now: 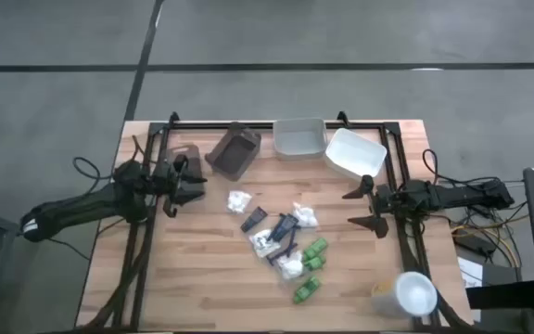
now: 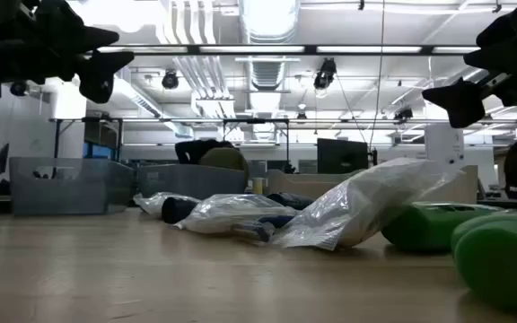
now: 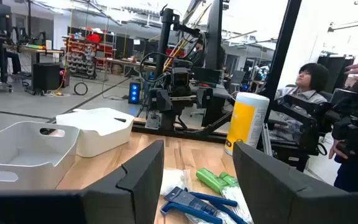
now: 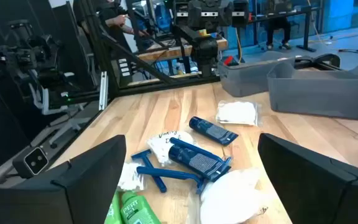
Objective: Pick & Place Travel size toiletries
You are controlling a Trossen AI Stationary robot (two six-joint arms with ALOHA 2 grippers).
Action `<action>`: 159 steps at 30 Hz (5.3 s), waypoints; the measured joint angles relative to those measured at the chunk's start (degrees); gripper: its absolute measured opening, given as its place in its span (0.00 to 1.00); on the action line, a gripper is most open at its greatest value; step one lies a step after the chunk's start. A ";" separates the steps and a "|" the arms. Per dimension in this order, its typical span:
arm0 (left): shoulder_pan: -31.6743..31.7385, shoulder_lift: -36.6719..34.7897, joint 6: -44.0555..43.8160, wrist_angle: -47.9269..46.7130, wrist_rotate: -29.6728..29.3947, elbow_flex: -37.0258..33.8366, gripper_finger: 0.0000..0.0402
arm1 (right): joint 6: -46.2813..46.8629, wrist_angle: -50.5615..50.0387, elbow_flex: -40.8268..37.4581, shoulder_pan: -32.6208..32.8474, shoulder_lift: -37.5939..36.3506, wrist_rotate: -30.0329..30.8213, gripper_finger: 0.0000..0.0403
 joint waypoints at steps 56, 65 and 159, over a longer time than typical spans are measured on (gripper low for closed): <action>0.00 0.00 0.00 -0.02 0.00 0.00 0.49 | 4.24 -12.18 39.11 7.39 51.10 -0.07 0.90; 0.00 -0.02 0.00 -0.02 0.00 0.00 0.49 | 6.33 -12.22 43.41 11.18 62.74 -0.15 0.90; 0.00 0.09 0.00 -0.02 -0.02 -0.02 0.49 | -18.09 -14.13 41.89 14.00 76.92 -4.95 0.38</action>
